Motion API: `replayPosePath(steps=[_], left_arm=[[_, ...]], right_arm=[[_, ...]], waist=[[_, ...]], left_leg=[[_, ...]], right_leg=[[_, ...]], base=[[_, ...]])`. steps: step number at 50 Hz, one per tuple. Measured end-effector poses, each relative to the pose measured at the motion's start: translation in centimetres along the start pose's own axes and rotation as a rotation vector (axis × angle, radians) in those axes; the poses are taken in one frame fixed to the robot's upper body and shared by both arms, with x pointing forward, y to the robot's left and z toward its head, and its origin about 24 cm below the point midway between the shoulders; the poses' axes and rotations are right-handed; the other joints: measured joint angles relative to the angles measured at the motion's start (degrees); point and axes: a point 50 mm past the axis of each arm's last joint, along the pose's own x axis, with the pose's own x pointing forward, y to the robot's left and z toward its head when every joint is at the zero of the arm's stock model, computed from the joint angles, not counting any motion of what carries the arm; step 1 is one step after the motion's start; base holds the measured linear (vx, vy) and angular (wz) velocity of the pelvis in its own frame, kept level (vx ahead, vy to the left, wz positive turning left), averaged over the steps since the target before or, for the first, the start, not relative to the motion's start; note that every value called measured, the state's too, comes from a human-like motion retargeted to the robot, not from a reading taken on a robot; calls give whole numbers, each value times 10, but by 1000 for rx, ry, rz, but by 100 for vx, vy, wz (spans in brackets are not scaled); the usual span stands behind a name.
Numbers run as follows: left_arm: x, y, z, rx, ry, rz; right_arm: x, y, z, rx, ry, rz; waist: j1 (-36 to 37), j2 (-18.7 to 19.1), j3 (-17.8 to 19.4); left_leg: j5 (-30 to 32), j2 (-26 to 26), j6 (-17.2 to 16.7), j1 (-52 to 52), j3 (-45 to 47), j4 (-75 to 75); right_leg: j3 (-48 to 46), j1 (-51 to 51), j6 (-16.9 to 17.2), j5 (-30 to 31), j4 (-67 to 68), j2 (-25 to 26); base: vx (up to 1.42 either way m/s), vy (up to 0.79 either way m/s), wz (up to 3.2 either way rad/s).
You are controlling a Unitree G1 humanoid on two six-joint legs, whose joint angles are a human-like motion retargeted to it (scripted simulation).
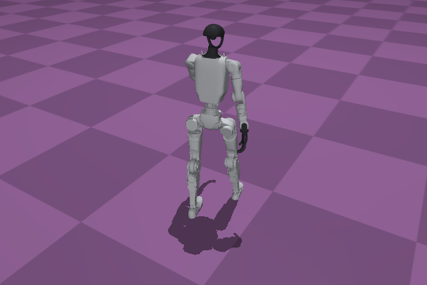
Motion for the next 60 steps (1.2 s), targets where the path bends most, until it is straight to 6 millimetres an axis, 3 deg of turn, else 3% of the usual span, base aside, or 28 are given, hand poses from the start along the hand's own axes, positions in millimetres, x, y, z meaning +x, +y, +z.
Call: replayPosePath(steps=[2,4,8,12,16,18,22,26,30,33,36,38,41,45,50,55,58,60], left_arm=[[-4,1,-11,-12,23,-7],[-12,7,-34,-28,88,7],[-50,29,-111,-14,337,91],[-126,62,-198,50,679,274],[-222,92,-254,63,1010,513],[-267,102,-268,36,1131,621],[-334,119,-276,-59,1213,827],[-375,127,-276,-133,1196,958],[-398,120,-281,-180,1229,972],[-395,109,-287,-249,1253,936],[-376,100,-291,-322,1221,847],[-352,98,-290,-312,1152,746],[-295,100,-276,-292,970,624],[-209,98,-232,-258,693,445],[-126,73,-154,-131,375,147],[-88,41,-87,-36,133,-81],[-84,30,-68,-3,56,-137],[-85,29,-65,16,34,-141]], right_arm=[[-3,-6,17,-2,-43,-33],[-8,-15,37,-5,-94,-76],[-22,-33,79,-6,-212,-162],[-47,-63,123,25,-376,-299],[-81,-100,160,40,-515,-442],[-98,-116,174,44,-566,-487],[-128,-143,192,70,-647,-560],[-144,-160,196,125,-710,-633],[-132,-160,180,144,-690,-629],[-105,-145,157,103,-594,-547],[-70,-120,122,57,-468,-423],[-49,-96,98,52,-432,-315],[-25,-56,66,56,-367,-123],[-6,-8,28,74,-248,52],[3,33,-2,100,-166,207],[3,48,-8,105,-157,267],[3,40,-2,113,-180,227],[2,29,3,131,-202,171]], waist=[[19,-8,5],[44,-12,8],[92,-40,8],[105,-54,-29],[142,-57,-32],[168,-63,-31],[222,-70,-27],[254,-27,-21],[244,23,-28],[223,35,-35],[199,54,-30],[188,70,-28],[175,79,-44],[141,78,-52],[84,87,-43],[38,92,-36],[22,84,-33],[16,70,-33]], left_leg=[[0,-6,4,11,-2,12],[11,-8,10,12,0,40],[64,-31,36,-53,15,203],[79,-12,79,-243,73,482],[-1,50,132,-329,173,576],[-28,57,136,-345,211,546],[-4,33,96,-333,261,339],[52,43,35,-261,366,68],[90,46,-22,-221,473,-61],[94,34,-24,-201,453,-79],[82,36,-32,-157,386,-79],[70,51,-42,-130,342,-72],[55,63,-39,-130,277,-54],[40,56,-27,-128,182,-37],[35,48,-13,-103,58,-25],[43,48,-13,-76,-51,-28],[48,41,-20,-58,-103,-31],[49,27,-24,-45,-134,-32]], right_leg=[[12,12,11,24,-8,-2],[13,30,5,12,-8,-3],[11,67,2,-25,-6,-28],[-19,69,-12,-52,-6,-49],[-39,97,-23,-79,-15,-51],[-42,108,-25,-88,-21,-54],[-45,124,-23,-100,-29,-53],[-65,160,-29,-118,-26,3],[-111,202,-44,-133,-16,61],[-147,221,-54,-129,7,72],[-177,238,-68,-99,77,78],[-185,220,-81,-71,181,79],[-161,116,-85,-35,388,73],[-128,-9,-105,-64,577,58],[-93,-92,-144,-120,626,48],[-55,-118,-135,-136,507,60],[-17,-98,-113,-122,354,68],[10,-74,-98,-98,234,60]], base=[[48,-21,-10],[48,-22,-24],[47,-22,0],[42,-17,73],[43,-11,32],[42,-6,-1],[43,-1,-10],[46,6,23],[47,9,105],[47,11,144],[51,13,161],[51,12,161],[43,9,164],[38,5,204],[35,1,234],[32,-7,212],[33,-12,168],[35,-14,146]])
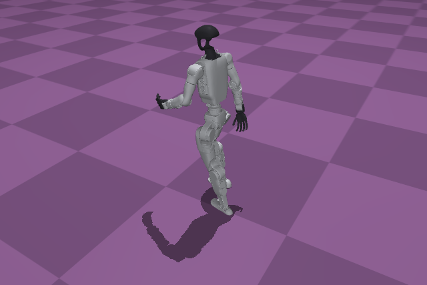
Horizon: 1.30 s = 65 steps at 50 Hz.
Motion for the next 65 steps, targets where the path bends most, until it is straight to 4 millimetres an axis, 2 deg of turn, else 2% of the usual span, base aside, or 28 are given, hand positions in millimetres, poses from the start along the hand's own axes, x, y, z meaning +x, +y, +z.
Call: replayPosePath(steps=[3,6,9,13,15,17,20,22,25,27,30,33,35,38,41,45,48,51,54,57,61,65], left_arm=[[-5,7,-5,26,1,61],[-15,18,-27,29,58,164],[-32,29,-65,-29,184,284],[-72,38,-129,-169,438,448],[-99,40,-158,-238,582,524],[-131,42,-182,-290,719,601],[-184,41,-208,-330,895,710],[-214,41,-216,-331,975,765],[-254,41,-224,-327,1061,835],[-268,43,-225,-349,1070,918],[-280,45,-226,-431,1036,1106],[-292,37,-231,-510,1045,1186],[-294,31,-234,-559,1049,1204],[-281,22,-239,-610,1051,1152],[-256,15,-240,-603,1045,1006],[-206,14,-232,-455,993,714],[-152,24,-208,-335,878,572],[-95,35,-170,-265,717,493],[-39,39,-118,-244,505,420],[7,35,-58,-236,277,330],[43,22,13,-211,19,219],[57,10,58,-183,-145,147]], right_arm=[[-5,-23,22,31,-65,-122],[-12,-46,49,66,-133,-231],[-22,-65,77,67,-187,-308],[-36,-83,114,-19,-225,-355],[-46,-91,137,-76,-244,-366],[-59,-99,160,-122,-277,-399],[-82,-112,196,-161,-359,-492],[-102,-120,223,-156,-450,-561],[-136,-128,261,-113,-618,-640],[-161,-130,285,-71,-725,-663],[-193,-128,313,-21,-852,-653],[-209,-124,326,18,-977,-649],[-208,-120,327,15,-1008,-634],[-190,-114,317,-42,-962,-599],[-156,-108,292,-98,-836,-548],[-99,-99,232,-94,-658,-457],[-59,-83,178,-39,-494,-330],[-29,-61,122,22,-308,-220],[-11,-37,74,58,-155,-108],[-3,-14,38,76,-51,-4],[2,4,11,76,14,66],[2,4,7,47,13,29]], waist=[[-6,-30,13],[3,-54,25],[31,-66,29],[79,-83,32],[96,-101,27],[102,-109,14],[119,-114,6],[141,-117,9],[175,-123,13],[200,-125,17],[227,-121,12],[236,-86,-2],[236,-65,-14],[226,-52,-29],[208,-42,-36],[178,-9,-27],[155,1,-34],[122,3,-33],[89,6,-20],[55,10,-5],[15,16,9],[-14,-2,20]], left_leg=[[-1,-28,-3,31,-44,-2],[-2,-49,1,60,-81,0],[7,-62,5,71,-112,14],[38,-93,-2,42,-123,101],[47,-128,-4,-30,-82,227],[51,-128,6,-137,10,379],[25,-57,65,-246,190,522],[-28,-4,107,-268,293,547],[-82,20,124,-269,386,493],[-74,7,107,-261,418,396],[-26,-18,68,-235,463,193],[4,-5,32,-201,529,47],[21,3,11,-189,567,-8],[47,1,4,-175,561,-45],[43,-3,9,-149,509,-47],[5,21,-2,-89,435,-24],[-13,31,11,-81,374,-7],[-23,31,22,-71,306,5],[-32,28,28,-55,244,17],[-36,29,29,-40,184,27],[-39,35,22,-21,117,32],[-37,16,16,5,67,32]], right_leg=[[30,42,34,8,-141,-21],[56,72,73,43,-207,-29],[60,98,75,80,-226,-36],[27,134,62,52,-231,-62],[9,141,64,40,-229,-88],[-19,140,61,29,-226,-102],[-58,152,57,10,-222,-114],[-73,164,56,-1,-220,-118],[-87,183,52,-13,-221,-123],[-93,192,55,-16,-228,-123],[-110,202,69,-17,-245,-112],[-134,231,65,-28,-246,-67],[-150,250,60,-32,-246,-41],[-173,271,51,-31,-238,-24],[-197,291,41,-15,-203,-20],[-211,284,15,47,-39,-17],[-164,186,18,102,162,-18],[-105,95,24,96,300,1],[-107,36,-10,50,369,-19],[-116,-5,-37,16,368,-34],[-131,-25,-32,-12,246,-27],[-146,8,3,16,-8,-30]], base=[[38,-16,132],[39,-17,101],[38,-18,66],[37,-20,65],[33,-19,106],[31,-16,137],[34,-14,112],[36,-12,62],[36,-7,34],[35,-2,18],[36,3,31],[41,6,60],[43,9,78],[45,11,90],[49,15,115],[53,16,141],[47,11,158],[44,6,185],[42,3,186],[39,-2,185],[38,-9,166],[42,-16,128]])
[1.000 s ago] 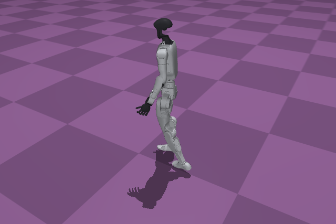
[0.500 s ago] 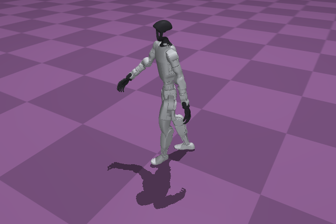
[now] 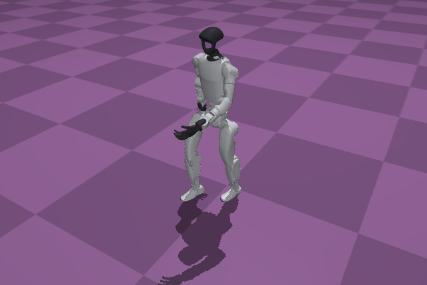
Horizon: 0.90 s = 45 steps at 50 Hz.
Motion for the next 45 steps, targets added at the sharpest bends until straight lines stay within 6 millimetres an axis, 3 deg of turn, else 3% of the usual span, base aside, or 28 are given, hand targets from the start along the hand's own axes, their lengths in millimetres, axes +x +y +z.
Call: replayPosePath(steps=[3,6,10,13,14,15,16,17,19,21,23,24,25,27,28,30,32,36,40,45], left_arm=[[5,-4,13,-29,-46,23],[2,3,2,-23,0,65],[-21,27,-52,-26,206,140],[-61,49,-110,31,453,220],[-79,57,-131,105,562,244],[-101,65,-152,195,683,261],[-105,56,-163,229,755,220],[-114,56,-172,240,822,230],[-156,85,-187,183,949,415],[-201,96,-207,156,1077,508],[-244,98,-225,127,1188,570],[-278,95,-237,129,1259,566],[-318,89,-248,130,1340,541],[-342,87,-251,-22,1323,669],[-351,86,-252,-67,1318,722],[-359,88,-251,-138,1272,861],[-372,85,-253,-175,1279,893],[-386,78,-257,-164,1331,847],[-369,78,-257,-108,1353,741],[-308,86,-248,27,1248,576]], right_arm=[[-3,-15,16,-85,21,-96],[-9,-30,43,-154,-3,-185],[-24,-53,87,-199,-95,-311],[-39,-68,121,-198,-181,-390],[-44,-71,133,-186,-205,-403],[-48,-73,144,-169,-227,-410],[-62,-89,156,-40,-306,-435],[-77,-101,174,37,-386,-455],[-104,-100,221,-10,-518,-493],[-129,-103,251,-41,-609,-551],[-153,-106,274,-66,-691,-603],[-154,-105,277,-122,-713,-629],[-151,-102,275,-201,-726,-655],[-173,-101,294,-231,-813,-694],[-184,-101,303,-240,-847,-709],[-206,-99,320,-259,-874,-720],[-220,-94,331,-268,-944,-736],[-222,-85,336,-297,-1008,-708],[-193,-77,322,-365,-921,-627],[-124,-67,268,-437,-717,-521]], waist=[[-11,-29,16],[-5,-48,24],[23,-51,20],[45,-70,19],[42,-83,7],[35,-97,-10],[-105,-109,-24],[-221,-110,-40],[-314,-71,-74],[-324,-50,-93],[-299,-52,-100],[-120,-78,-66],[137,-114,-14],[173,-115,-6],[185,-115,-3],[210,-115,7],[225,-88,17],[230,-41,27],[220,-32,16],[193,-19,-7]], left_leg=[[1,-32,2,34,-26,-3],[7,-48,1,63,-41,-2],[43,-53,-8,79,-42,29],[93,-77,-11,55,-25,123],[106,-92,-6,15,-16,190],[118,-108,2,-38,-7,269],[206,-205,24,-117,-211,352],[266,-270,39,-191,-349,426],[268,-272,57,-315,-331,525],[249,-272,98,-408,-259,568],[221,-272,127,-452,-192,562],[143,-174,126,-393,-11,540],[34,-26,119,-296,242,511],[42,-28,103,-306,253,428],[55,-31,95,-307,255,370],[97,-33,74,-295,272,220],[121,-10,44,-265,292,91],[125,25,-12,-228,336,-52],[134,24,-24,-211,333,-79],[117,32,-18,-157,303,-65]], right_leg=[[-11,40,39,36,-182,-17],[24,59,70,92,-243,-15],[46,93,59,74,-244,-10],[58,127,70,35,-232,-26],[190,138,45,11,-235,-24],[384,148,5,-18,-242,-18],[774,226,-108,45,-249,10],[1035,269,-183,98,-257,39],[1035,221,-183,146,-273,90],[1035,202,-183,160,-273,112],[1035,211,-183,183,-273,119],[700,191,-103,116,-247,54],[196,157,16,7,-207,-43],[117,162,37,-37,-199,-58],[123,164,38,-40,-198,-56],[135,168,52,-36,-208,-52],[143,195,48,-43,-209,-21],[146,256,40,-57,-210,26],[146,283,30,-62,-191,37],[137,278,18,2,-70,57]], base=[[48,-21,73],[51,-21,17],[54,-22,-26],[57,-23,-12],[53,-24,55],[-13,-31,916],[-57,-26,1497],[-67,-50,1556],[4,-64,430],[19,-57,22],[39,-59,-404],[105,-54,-1734],[107,-38,-1717],[65,-7,-583],[45,1,-85],[46,5,-77],[52,8,-62],[57,12,-21],[58,14,12],[63,17,37]])
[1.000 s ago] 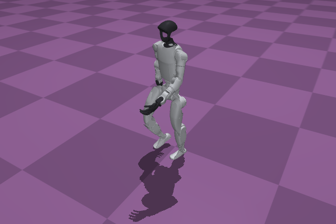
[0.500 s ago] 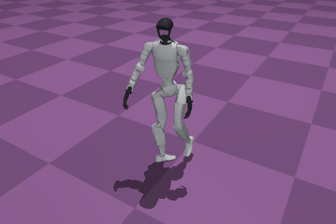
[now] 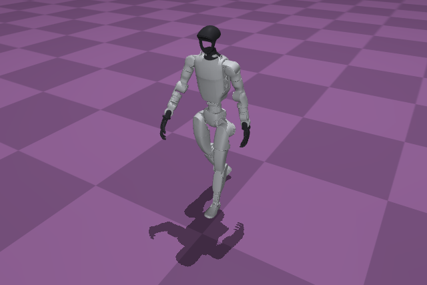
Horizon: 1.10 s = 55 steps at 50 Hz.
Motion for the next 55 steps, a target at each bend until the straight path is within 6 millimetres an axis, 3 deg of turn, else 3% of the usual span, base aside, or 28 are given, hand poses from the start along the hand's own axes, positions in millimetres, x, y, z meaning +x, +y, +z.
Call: replayPosePath(steps=[6,10,14,17,20,25,29,33,35,38,41,45,48,52,55], left_arm=[[-14,-31,127,107,-342,-38],[-51,-57,217,112,-596,-72],[-102,-83,286,108,-838,-152],[-141,-100,320,111,-999,-234],[-175,-113,341,119,-1139,-328],[-209,-126,356,101,-1249,-402],[-190,-127,341,143,-1195,-421],[-135,-115,300,143,-1004,-387],[-100,-101,267,129,-860,-336],[-48,-71,201,115,-599,-205],[-15,-34,128,102,-333,-43],[-2,10,36,78,-31,124],[-5,31,-14,18,96,182],[-13,43,-57,-113,154,210],[-16,44,-76,-181,167,199]], right_arm=[[-27,75,-92,-13,251,250],[-55,109,-138,14,398,356],[-80,129,-170,80,515,425],[-94,138,-185,141,577,450],[-101,142,-193,194,607,445],[-95,134,-189,149,657,412],[-84,127,-177,150,617,397],[-70,112,-164,138,580,347],[-62,102,-155,136,563,314],[-46,82,-135,152,511,238],[-28,53,-106,160,418,112],[-10,13,-58,161,270,-20],[-1,-15,-17,152,149,-81],[1,-46,36,123,-17,-158],[-3,-61,64,104,-135,-223]], waist=[[-54,18,-21],[-103,21,-17],[-156,26,-6],[-197,25,0],[-236,7,7],[-267,-34,31],[-244,-41,21],[-202,-46,11],[-178,-60,8],[-153,-84,-17],[-135,-88,-37],[-93,-98,-31],[-60,-111,-24],[-20,-117,-12],[9,-88,9]], left_leg=[[-52,14,22,48,-61,22],[-72,9,23,74,-102,34],[-88,6,22,97,-140,45],[-99,2,21,113,-168,53],[-112,-22,23,135,-198,62],[-140,-67,23,197,-227,65],[-136,-78,28,223,-230,73],[-91,-86,25,234,-225,119],[-49,-100,32,219,-217,183],[8,-119,56,99,-188,386],[19,-100,87,-37,-146,573],[-47,-62,138,-140,-85,668],[-79,-52,148,-184,-56,616],[-44,-44,119,-181,-26,388],[-5,-13,64,-119,7,156]], right_leg=[[-45,-156,3,139,326,7],[-76,-255,-28,85,436,-16],[-97,-312,-50,27,386,-29],[-88,-326,-45,13,255,-16],[-73,-302,-23,48,57,-21],[-120,-247,57,69,-168,-50],[-143,-219,63,111,-190,-50],[-127,-177,71,66,-189,-52],[-111,-153,80,43,-184,-65],[-93,-145,73,21,-174,-93],[-86,-147,49,1,-165,-97],[-63,-129,25,-24,-154,-99],[-40,-120,19,-39,-148,-105],[-9,-104,23,-55,-146,-104],[12,-63,22,-65,-147,-69]], base=[[58,17,69],[50,11,85],[46,5,86],[46,-2,87],[50,-6,92],[56,-9,51],[59,-12,-13],[63,-15,-40],[64,-15,-48],[58,-13,-22],[53,-9,-13],[52,-6,-59],[50,-1,-75],[52,5,-82],[60,13,-91]])
